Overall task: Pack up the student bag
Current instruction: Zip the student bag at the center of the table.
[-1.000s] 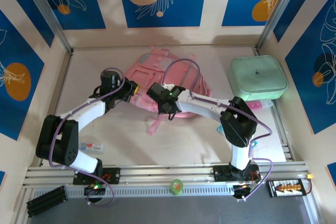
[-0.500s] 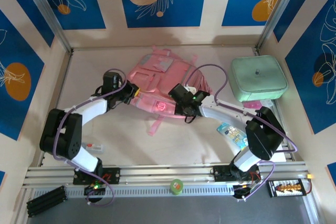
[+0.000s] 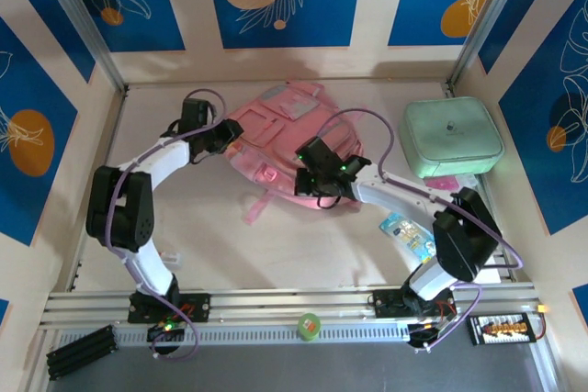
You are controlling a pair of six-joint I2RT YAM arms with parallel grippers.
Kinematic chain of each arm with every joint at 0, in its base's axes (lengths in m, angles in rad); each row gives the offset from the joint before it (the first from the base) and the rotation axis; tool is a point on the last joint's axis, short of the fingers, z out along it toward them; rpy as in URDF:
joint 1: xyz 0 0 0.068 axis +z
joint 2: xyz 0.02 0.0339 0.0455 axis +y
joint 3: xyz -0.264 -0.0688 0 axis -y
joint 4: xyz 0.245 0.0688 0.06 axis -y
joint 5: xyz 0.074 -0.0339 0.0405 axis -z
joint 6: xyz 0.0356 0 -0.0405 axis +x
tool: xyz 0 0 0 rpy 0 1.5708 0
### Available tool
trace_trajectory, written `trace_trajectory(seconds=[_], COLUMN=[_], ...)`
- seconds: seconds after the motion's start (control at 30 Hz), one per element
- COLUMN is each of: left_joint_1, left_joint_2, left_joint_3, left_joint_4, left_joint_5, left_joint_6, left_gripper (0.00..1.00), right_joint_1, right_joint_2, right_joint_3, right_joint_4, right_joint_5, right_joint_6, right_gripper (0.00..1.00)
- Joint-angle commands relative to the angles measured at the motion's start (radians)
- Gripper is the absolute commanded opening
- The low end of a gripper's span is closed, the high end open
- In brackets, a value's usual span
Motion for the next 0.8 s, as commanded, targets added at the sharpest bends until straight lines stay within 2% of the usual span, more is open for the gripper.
trace_trajectory(seconds=[0.0, 0.13, 0.33, 0.53, 0.77], left_joint_1=[0.042, 0.044, 0.034, -0.007, -0.051], left_joint_2=[-0.065, -0.146, -0.210, -0.237, -0.176], left_joint_3=[-0.033, -0.127, -0.264, -0.306, -0.311], left_joint_4=[-0.065, 0.008, 0.150, 0.203, 0.303], left_joint_5=[-0.001, 0.110, 0.231, 0.238, 0.256], left_joint_6=[0.073, 0.028, -0.110, -0.183, -0.264], left_gripper=[0.47, 0.56, 0.59, 0.59, 0.53], right_joint_1=[0.022, 0.031, 0.048, 0.051, 0.067], right_joint_2=[0.071, 0.165, 0.241, 0.262, 0.258], right_joint_3=[0.101, 0.188, 0.279, 0.300, 0.301], right_joint_4=[0.099, 0.120, 0.118, 0.111, 0.112], right_joint_5=[-0.081, -0.138, -0.169, -0.191, -0.186], right_joint_6=[-0.047, -0.060, -0.075, -0.080, -0.101], right_gripper=[0.00, 0.00, 0.00, 0.00, 0.00])
